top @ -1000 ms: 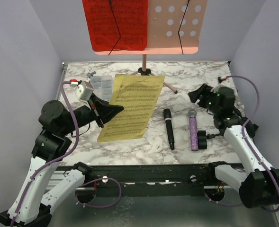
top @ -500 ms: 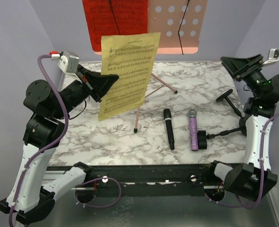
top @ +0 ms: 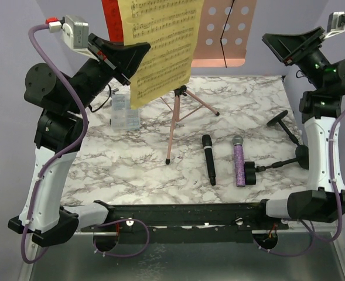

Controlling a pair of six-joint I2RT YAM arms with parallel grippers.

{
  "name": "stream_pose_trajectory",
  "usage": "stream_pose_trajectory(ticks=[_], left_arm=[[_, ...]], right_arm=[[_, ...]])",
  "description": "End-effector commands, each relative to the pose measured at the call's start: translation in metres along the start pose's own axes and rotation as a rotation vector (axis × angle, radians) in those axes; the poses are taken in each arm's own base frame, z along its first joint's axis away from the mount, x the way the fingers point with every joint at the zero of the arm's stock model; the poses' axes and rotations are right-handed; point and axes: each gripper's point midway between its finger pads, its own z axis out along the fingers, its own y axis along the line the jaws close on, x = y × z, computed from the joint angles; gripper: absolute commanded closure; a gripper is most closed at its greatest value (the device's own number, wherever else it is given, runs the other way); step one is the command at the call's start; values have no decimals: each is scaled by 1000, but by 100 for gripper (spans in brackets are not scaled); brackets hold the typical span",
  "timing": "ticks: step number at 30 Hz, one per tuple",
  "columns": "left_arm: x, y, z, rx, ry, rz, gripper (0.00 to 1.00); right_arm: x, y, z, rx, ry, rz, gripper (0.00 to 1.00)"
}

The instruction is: Set up the instrument practice props

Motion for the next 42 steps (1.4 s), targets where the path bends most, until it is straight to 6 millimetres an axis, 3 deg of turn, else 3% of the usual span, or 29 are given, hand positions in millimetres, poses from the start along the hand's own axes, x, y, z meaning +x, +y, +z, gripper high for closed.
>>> stream_pose_trajectory(ticks=[1,6,24,35,39,42], left_arm=[[-38,-6,15,29,-122,32,100],[-41,-6,33,74,-155,13,100],[-41,10,58,58,-201,41,100],[-26,23,70,38,-180,40,100],[-24,26,73,34,-180,44,100],[-25,28,76,30,-186,56,100]], right_arm=[[-1,9,22,-54,1,12,46],[8,12,42,-104,20,5,59],[34,0,98,-146,99,6,59],[46,-2,114,-170,102,6,63],[47,-1,116,-189,107,-5,72],[46,2,115,-207,103,-19,85]])
